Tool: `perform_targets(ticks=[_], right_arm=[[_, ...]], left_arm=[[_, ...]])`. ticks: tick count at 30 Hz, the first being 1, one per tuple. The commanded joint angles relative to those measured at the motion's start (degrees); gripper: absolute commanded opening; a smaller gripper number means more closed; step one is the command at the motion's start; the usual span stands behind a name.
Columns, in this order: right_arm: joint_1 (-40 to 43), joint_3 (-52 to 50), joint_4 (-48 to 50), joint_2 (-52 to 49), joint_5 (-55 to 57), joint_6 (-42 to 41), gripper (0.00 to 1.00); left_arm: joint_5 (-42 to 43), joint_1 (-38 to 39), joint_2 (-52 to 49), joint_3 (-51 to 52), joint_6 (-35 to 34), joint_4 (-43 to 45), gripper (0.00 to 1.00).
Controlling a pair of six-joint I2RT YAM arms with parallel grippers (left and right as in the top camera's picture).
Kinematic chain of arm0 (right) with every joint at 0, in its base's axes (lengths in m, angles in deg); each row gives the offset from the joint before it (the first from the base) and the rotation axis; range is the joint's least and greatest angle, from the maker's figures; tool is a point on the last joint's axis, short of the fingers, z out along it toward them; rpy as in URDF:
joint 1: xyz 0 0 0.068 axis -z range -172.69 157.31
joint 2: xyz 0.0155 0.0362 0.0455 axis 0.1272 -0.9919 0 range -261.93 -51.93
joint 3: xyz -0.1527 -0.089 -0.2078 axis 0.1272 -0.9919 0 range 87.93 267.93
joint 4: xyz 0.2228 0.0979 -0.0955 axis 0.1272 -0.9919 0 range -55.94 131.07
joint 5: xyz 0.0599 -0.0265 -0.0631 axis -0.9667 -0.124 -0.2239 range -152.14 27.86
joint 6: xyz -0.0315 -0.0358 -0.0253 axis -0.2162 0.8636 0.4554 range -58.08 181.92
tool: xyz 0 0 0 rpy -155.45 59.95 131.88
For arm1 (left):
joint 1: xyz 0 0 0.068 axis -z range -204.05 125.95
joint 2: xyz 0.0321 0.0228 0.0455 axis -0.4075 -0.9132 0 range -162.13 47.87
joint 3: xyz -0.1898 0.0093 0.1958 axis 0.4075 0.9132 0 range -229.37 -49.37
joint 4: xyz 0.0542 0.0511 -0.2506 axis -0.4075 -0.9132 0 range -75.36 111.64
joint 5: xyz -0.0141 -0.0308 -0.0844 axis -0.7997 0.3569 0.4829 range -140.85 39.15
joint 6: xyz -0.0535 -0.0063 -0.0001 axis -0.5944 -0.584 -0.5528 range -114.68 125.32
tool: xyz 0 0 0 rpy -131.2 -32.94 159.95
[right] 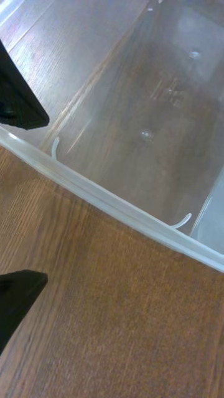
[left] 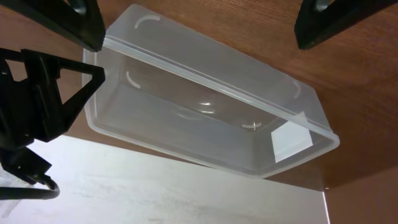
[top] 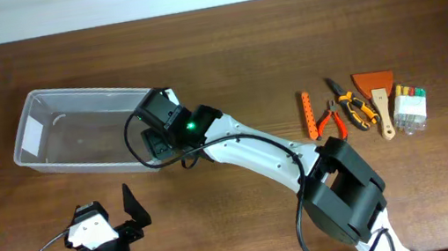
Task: Pack container
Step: 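Hook the right gripper on the clear container and drag it rightward, then release the container and move the right gripper to the marker case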
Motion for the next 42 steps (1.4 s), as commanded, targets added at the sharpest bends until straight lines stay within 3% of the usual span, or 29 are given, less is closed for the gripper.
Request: perform_targets(ticks=[1, 2, 4, 11, 17, 31, 40, 42], right_arm=[[0.8, 1.0, 0.0, -0.5, 1.6, -0.3, 0.68], [0.9, 1.0, -0.3, -0.5, 1.6, -0.3, 0.57], [1.2, 1.0, -1.6, -0.6, 2.5, -0.3, 0.46], [5.5, 1.0, -11.7, -0.6, 7.7, -0.3, 0.38], [12.0, 1.0, -21.7, -0.6, 7.5, -0.4, 0.22], [18.5, 1.0, -35.5, -0.6, 1.7, -11.1, 0.19], [19.7, 1.1, -33.2, 1.5, 5.2, -8.3, 0.2], [20.6, 1.3, -31.4, 4.1, 5.2, -4.2, 0.31]], left_arm=[[-0.2, 0.3, 0.3, 0.2, 0.5, 0.0, 0.99], [-0.2, 0.3, 0.3, 0.2, 0.5, 0.0, 0.99], [-0.2, 0.3, 0.3, 0.2, 0.5, 0.0, 0.99], [-0.2, 0.3, 0.3, 0.2, 0.5, 0.0, 0.99], [-0.2, 0.3, 0.3, 0.2, 0.5, 0.0, 0.99], [-0.2, 0.3, 0.3, 0.2, 0.5, 0.0, 0.99], [-0.2, 0.3, 0.3, 0.2, 0.5, 0.0, 0.99], [-0.2, 0.3, 0.3, 0.2, 0.5, 0.0, 0.99]])
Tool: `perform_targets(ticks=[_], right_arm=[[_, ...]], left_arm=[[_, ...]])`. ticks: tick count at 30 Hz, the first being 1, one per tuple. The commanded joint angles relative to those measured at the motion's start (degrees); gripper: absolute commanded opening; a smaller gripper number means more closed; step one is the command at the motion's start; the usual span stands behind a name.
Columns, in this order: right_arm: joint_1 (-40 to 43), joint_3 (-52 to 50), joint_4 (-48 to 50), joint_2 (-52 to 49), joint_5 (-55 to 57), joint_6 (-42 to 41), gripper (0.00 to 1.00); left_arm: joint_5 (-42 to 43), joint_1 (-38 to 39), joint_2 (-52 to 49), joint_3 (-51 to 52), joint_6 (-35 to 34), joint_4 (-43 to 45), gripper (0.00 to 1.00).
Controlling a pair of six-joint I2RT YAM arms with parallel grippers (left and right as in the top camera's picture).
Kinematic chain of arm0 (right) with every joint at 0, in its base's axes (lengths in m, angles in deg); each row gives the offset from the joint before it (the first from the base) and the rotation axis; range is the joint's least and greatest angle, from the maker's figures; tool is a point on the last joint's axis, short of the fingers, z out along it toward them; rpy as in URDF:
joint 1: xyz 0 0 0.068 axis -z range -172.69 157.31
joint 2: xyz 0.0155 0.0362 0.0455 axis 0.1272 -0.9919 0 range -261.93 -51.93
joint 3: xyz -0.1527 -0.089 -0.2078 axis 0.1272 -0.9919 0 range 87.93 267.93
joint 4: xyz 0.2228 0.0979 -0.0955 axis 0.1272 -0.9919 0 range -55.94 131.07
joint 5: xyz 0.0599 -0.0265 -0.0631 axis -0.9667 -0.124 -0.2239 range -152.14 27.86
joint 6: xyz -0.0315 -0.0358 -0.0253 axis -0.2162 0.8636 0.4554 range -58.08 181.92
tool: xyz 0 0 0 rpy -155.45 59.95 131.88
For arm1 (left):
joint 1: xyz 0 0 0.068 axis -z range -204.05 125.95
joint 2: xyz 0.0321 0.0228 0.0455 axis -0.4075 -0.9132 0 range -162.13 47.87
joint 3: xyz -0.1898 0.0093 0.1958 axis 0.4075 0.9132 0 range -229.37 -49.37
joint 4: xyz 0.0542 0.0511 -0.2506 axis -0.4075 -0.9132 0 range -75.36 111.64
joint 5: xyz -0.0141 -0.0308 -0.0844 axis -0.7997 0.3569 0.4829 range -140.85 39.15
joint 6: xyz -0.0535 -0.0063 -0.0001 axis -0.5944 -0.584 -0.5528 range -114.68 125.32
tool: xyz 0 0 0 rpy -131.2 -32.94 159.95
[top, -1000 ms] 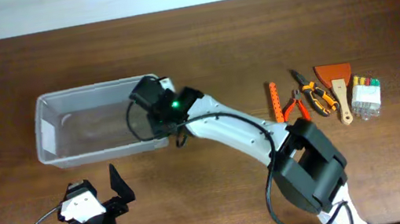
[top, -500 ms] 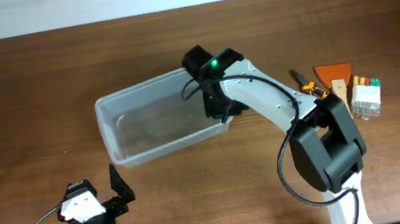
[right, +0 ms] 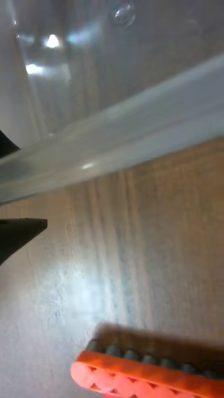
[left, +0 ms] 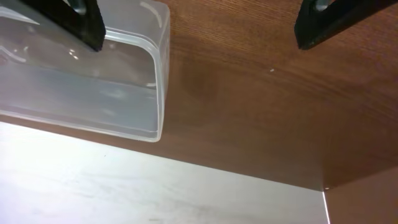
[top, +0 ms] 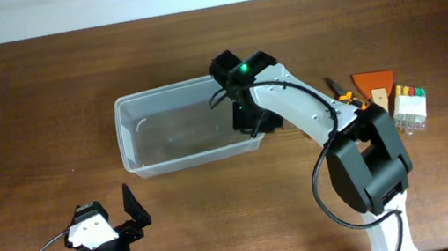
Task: Pack container
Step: 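Release the container and move the right gripper to the marker case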
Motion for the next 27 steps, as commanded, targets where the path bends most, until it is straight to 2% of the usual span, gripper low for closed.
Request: perform_targets(ticks=[1, 6, 7, 11, 16, 19, 23, 27], right_arm=[[2.8, 1.3, 2.7, 6.3, 2.1, 7.6, 0.39], [8.5, 2.9, 7.1, 17.2, 3.3, 18.7, 0.68], [10.8, 3.0, 7.5, 19.4, 4.6, 19.2, 0.76], [22.8, 3.0, 7.5, 24.5, 8.2, 20.2, 0.93], [39.0, 1.6, 6.4, 22.6, 6.1, 20.2, 0.98], [48.9, -0.9, 6.4, 17.4, -0.5, 20.2, 0.98], [53.7, -1.4, 6.4, 9.8, -6.3, 24.7, 0.98], [54.5, -1.4, 6.9, 2.8, -6.5, 27.7, 0.98]], left_arm=[[-0.2, 0.3, 0.3, 0.2, 0.5, 0.0, 0.99], [-0.2, 0.3, 0.3, 0.2, 0.5, 0.0, 0.99], [-0.2, 0.3, 0.3, 0.2, 0.5, 0.0, 0.99], [-0.2, 0.3, 0.3, 0.2, 0.5, 0.0, 0.99], [-0.2, 0.3, 0.3, 0.2, 0.5, 0.0, 0.99], [-0.2, 0.3, 0.3, 0.2, 0.5, 0.0, 0.99], [-0.2, 0.3, 0.3, 0.2, 0.5, 0.0, 0.99], [-0.2, 0.3, 0.3, 0.2, 0.5, 0.0, 0.99]])
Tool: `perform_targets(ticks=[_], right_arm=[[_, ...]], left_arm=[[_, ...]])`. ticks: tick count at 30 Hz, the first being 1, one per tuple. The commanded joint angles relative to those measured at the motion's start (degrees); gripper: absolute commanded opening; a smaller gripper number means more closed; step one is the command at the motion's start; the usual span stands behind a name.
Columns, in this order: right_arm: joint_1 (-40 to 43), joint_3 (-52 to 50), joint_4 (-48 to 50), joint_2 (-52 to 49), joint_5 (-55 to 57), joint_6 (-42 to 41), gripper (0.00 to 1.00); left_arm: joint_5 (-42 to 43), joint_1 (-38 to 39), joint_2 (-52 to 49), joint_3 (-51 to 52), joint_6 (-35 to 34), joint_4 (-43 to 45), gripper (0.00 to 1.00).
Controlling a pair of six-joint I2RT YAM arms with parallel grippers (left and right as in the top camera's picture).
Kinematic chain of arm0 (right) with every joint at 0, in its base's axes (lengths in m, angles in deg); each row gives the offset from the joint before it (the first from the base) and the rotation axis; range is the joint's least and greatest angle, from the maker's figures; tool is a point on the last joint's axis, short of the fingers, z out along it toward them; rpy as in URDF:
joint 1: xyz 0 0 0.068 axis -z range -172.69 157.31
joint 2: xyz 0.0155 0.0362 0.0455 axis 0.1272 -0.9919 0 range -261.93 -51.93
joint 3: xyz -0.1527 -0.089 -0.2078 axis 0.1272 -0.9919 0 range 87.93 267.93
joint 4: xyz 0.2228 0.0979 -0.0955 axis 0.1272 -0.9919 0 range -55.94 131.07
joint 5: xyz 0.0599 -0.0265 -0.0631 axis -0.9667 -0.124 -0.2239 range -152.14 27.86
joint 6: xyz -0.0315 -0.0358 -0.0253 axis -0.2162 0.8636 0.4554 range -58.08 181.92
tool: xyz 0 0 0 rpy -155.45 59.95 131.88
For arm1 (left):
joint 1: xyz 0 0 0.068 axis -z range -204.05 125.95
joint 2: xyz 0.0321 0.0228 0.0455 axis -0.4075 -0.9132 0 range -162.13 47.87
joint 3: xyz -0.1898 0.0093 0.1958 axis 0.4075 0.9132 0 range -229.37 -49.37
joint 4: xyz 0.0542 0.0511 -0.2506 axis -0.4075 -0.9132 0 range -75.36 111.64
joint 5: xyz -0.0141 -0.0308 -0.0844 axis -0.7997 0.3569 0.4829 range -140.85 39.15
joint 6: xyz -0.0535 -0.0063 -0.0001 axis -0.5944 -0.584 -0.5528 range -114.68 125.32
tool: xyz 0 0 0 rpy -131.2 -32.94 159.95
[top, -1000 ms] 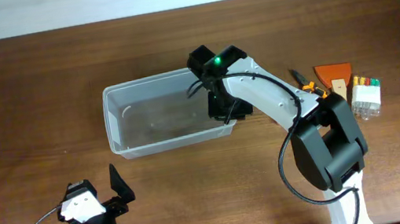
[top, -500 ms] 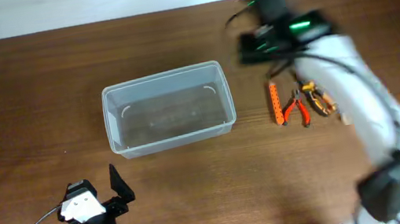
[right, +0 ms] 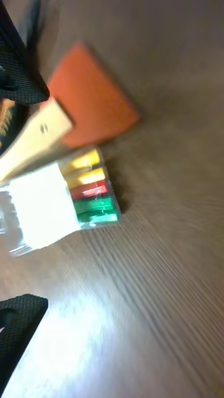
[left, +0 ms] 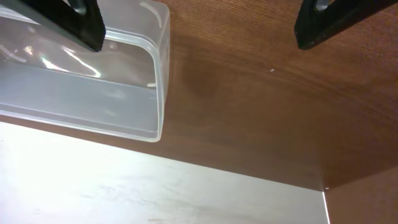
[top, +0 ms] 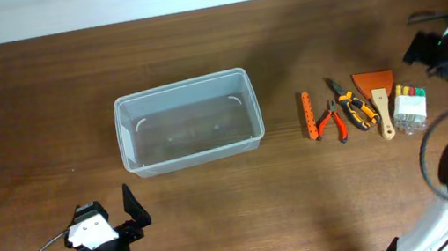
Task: Pack container
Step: 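Release the container and move the right gripper to the marker case, then grasp the clear marker case with the right gripper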
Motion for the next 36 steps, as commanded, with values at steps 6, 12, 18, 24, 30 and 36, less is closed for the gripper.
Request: perform_targets(ticks=[6, 12, 18, 24, 30, 36], right_arm=[[-0.3, -0.3, 0.1, -11.1, -3.5, 5.1, 0.98], [-0.3, -1.1, -0.1, -13.2, -3.5, 5.0, 0.81], [-0.3, -2.6, 0.2, -13.2, -3.5, 5.0, 0.56], [-0.3, -3.2, -0.3, -13.2, -3.5, 3.7, 0.5], [-0.2, -3.3, -2.0, -13.2, -2.5, 3.5, 0.79], [-0.2, -7.4, 0.2, -13.2, -2.4, 2.4, 0.79]], left_arm=[[-0.2, 0.3, 0.3, 0.2, 0.5, 0.0, 0.99], [-0.2, 0.3, 0.3, 0.2, 0.5, 0.0, 0.99], [-0.2, 0.3, 0.3, 0.2, 0.5, 0.0, 0.99], [-0.2, 0.3, 0.3, 0.2, 0.5, 0.0, 0.99], [-0.2, 0.3, 0.3, 0.2, 0.5, 0.0, 0.99], [-0.2, 0.3, 0.3, 0.2, 0.5, 0.0, 0.99]])
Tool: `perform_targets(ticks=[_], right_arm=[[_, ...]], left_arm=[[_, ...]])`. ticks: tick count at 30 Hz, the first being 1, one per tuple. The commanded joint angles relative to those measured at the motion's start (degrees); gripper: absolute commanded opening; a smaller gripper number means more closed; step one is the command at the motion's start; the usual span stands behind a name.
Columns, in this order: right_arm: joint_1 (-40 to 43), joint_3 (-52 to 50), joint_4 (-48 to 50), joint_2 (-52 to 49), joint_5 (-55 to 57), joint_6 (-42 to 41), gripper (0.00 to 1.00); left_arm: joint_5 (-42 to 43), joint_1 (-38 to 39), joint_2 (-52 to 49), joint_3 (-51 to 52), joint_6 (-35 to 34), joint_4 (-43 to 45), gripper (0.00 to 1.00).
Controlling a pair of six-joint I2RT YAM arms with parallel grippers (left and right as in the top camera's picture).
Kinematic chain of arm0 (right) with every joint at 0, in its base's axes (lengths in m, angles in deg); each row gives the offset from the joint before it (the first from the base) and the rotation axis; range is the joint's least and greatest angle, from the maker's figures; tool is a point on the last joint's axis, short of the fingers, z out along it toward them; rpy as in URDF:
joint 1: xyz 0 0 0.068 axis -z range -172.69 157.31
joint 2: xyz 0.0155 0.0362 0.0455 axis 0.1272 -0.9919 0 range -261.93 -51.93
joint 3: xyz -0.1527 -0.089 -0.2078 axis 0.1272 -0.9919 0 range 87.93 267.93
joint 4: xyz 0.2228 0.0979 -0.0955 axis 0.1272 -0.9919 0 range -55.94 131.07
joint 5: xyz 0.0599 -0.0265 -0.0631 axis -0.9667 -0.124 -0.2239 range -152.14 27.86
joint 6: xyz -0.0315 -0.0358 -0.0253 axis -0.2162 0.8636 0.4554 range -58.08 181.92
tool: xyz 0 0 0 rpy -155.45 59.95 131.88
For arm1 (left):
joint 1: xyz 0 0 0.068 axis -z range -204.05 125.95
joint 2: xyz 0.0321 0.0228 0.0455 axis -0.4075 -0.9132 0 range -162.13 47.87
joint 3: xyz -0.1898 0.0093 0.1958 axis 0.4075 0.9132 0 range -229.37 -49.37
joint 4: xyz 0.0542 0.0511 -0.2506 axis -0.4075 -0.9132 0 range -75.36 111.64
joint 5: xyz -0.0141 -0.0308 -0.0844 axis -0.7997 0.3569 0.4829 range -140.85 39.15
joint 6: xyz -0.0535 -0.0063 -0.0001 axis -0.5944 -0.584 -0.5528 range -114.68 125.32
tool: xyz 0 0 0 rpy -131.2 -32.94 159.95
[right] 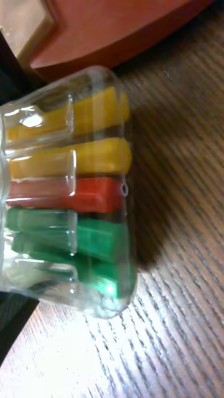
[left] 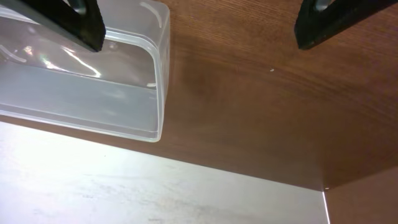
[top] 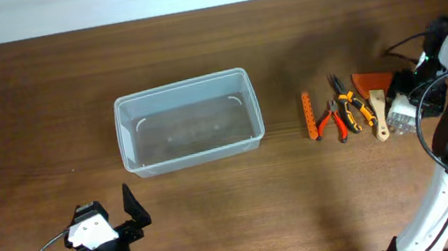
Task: Pack container
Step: 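Grasp the clear marker case with the right gripper, then carry the marker case over the container and release it inside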
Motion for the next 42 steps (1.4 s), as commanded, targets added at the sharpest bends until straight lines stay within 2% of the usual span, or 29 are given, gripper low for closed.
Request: perform_targets(ticks=[1, 3, 4, 6, 12, 18, 21, 26, 29, 34, 38, 39, 42], right_arm=[[-0.2, -4.5, 1.4, -1.4, 1.0, -2.0, 0.74], [-0.2, -5.1, 1.4, -1.4, 1.0, -3.1, 0.47], [-0.2, -5.0, 1.3, -1.4, 1.0, -3.1, 0.4], [-0.2, -4.4, 0.5, -1.1, 0.8, -3.2, 0.34], [-0.4, 3.0, -4.9, 3.0, -3.0, -3.1, 0.35], [-4.0, 13.1, -11.0, 12.8, -10.5, -3.1, 0.35], [-9.1, 16.3, -12.3, 18.7, -13.8, -3.1, 0.36], [-24.3, 16.9, -9.6, 25.9, -14.2, -2.9, 0.36], [-35.6, 16.5, -5.9, 25.7, -13.5, -2.9, 0.36], [-52.0, 14.8, 1.4, 20.8, -3.7, -3.1, 0.41], [-59.5, 14.8, 2.6, 14.3, 1.7, -3.5, 0.42], [-61.4, 14.8, 2.4, 11.2, 5.0, -6.1, 0.44], [-62.3, 14.8, 2.1, 6.7, 5.4, -8.9, 0.45]], left_arm=[[-0.2, 0.3, 0.3, 0.2, 0.5, 0.0, 0.99], [-0.2, 0.3, 0.3, 0.2, 0.5, 0.0, 0.99], [-0.2, 0.3, 0.3, 0.2, 0.5, 0.0, 0.99], [-0.2, 0.3, 0.3, 0.2, 0.5, 0.0, 0.99], [-0.2, 0.3, 0.3, 0.2, 0.5, 0.0, 0.99], [-0.2, 0.3, 0.3, 0.2, 0.5, 0.0, 0.99], [-0.2, 0.3, 0.3, 0.2, 0.5, 0.0, 0.99], [-0.2, 0.3, 0.3, 0.2, 0.5, 0.0, 0.99], [-0.2, 0.3, 0.3, 0.2, 0.5, 0.0, 0.99], [-0.2, 0.3, 0.3, 0.2, 0.5, 0.0, 0.99], [-0.2, 0.3, 0.3, 0.2, 0.5, 0.0, 0.99], [-0.2, 0.3, 0.3, 0.2, 0.5, 0.0, 0.99], [-0.2, 0.3, 0.3, 0.2, 0.5, 0.0, 0.99]])
